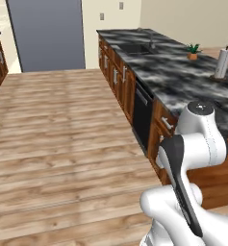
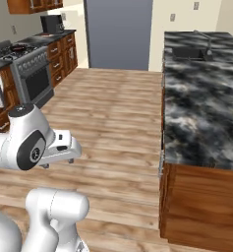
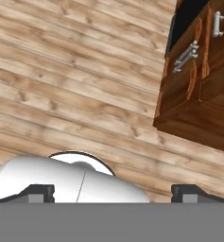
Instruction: Place the cold items (eggplant and lime) from the fridge in one tupperware on the dining counter. Place the warm items (kebab skewer and hot dog) in the stove area in another tupperware.
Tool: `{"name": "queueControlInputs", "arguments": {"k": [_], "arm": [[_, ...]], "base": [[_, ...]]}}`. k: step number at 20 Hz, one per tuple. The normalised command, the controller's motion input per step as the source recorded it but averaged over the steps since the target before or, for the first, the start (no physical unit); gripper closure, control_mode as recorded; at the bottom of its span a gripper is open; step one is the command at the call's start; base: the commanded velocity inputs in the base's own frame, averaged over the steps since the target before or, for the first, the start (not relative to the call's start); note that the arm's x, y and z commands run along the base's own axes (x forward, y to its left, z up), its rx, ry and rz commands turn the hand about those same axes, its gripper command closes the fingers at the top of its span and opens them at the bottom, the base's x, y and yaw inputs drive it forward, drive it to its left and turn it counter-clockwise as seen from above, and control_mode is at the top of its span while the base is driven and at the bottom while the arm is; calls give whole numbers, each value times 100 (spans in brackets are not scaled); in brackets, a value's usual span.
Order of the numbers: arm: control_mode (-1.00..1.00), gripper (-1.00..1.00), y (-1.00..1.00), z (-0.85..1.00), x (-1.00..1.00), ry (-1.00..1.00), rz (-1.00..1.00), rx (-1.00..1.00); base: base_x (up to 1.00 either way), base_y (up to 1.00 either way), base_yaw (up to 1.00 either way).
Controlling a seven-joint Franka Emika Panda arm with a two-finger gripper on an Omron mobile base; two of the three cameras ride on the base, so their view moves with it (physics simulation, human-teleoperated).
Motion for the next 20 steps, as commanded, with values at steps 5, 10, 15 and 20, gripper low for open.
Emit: {"name": "queueControlInputs", "arguments": {"k": [5,10,15,20], "arm": [[100,-100,0,0,0,0,0,0],[100,-100,0,0,0,0,0,0],[100,-100,0,0,0,0,0,0],[100,-100,0,0,0,0,0,0]], "base": [[41,76,-3],[90,27,0],[100,2,0],[100,0,1]]}}
